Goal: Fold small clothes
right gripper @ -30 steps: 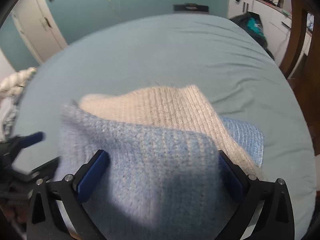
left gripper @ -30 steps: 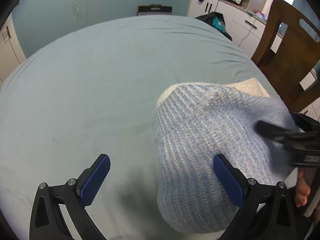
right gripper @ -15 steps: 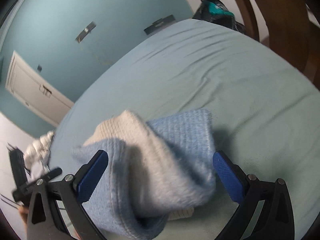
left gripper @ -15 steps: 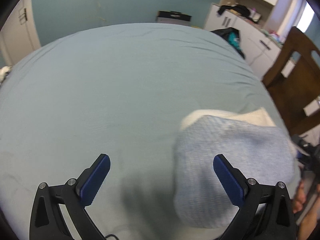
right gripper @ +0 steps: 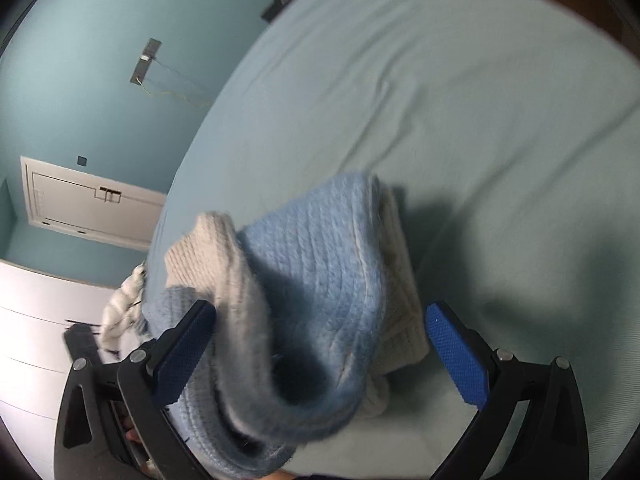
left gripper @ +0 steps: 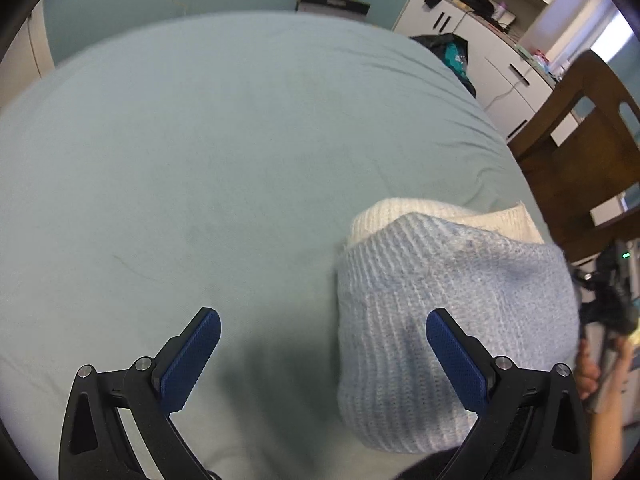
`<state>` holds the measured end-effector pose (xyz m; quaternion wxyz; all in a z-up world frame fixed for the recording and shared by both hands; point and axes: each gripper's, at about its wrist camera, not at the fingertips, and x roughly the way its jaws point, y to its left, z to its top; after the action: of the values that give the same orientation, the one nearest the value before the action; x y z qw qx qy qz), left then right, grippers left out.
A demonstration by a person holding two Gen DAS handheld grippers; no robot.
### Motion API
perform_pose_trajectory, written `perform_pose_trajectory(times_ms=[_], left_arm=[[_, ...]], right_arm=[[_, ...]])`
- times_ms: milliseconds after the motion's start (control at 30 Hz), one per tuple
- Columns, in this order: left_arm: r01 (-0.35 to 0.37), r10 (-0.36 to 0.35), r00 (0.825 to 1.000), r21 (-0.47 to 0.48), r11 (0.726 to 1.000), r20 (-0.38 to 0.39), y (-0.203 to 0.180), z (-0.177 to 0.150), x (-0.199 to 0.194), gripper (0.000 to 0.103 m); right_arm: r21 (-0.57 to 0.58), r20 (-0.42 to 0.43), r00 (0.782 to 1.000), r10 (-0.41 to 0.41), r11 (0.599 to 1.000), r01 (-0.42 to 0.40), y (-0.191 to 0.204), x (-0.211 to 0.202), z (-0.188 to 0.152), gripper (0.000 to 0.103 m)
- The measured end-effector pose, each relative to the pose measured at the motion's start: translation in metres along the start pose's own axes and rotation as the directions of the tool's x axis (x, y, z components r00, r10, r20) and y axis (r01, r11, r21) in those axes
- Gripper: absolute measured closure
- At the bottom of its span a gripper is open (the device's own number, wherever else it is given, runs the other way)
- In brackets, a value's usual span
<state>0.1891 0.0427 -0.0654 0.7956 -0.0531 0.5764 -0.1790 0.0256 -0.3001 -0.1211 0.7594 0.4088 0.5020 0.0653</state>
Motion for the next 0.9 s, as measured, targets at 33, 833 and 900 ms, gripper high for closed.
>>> perform_pose_trajectory(times_ms=[33, 833, 900], left_arm=[[0.018, -0.018, 1.0, -0.019, 1.0, -0.017, 0.005, 0.0, 0.004, 0.0], [0.379, -0.418, 0.892, -0.22, 0.899, -0.17, -0.006, -0.019, 0.06, 0.037], [0.372, -0.403, 0.901, -0.189, 0.909, -0.161, -0.009, -0.02, 0.053, 0.041]], right_arm=[[0.014, -0.031, 0.999, 0.009, 1.0, -0.009, -0.003, 0.007, 0.001, 0.001], [-0.097, -0.269, 0.963, 0.035, 0.993, -0.063, 0.051, 0.069, -0.015, 0.012], [-0.136, -0.242, 0.97, 0.024, 0.989, -0.058, 0.062, 0.06, -0.019, 0.018]])
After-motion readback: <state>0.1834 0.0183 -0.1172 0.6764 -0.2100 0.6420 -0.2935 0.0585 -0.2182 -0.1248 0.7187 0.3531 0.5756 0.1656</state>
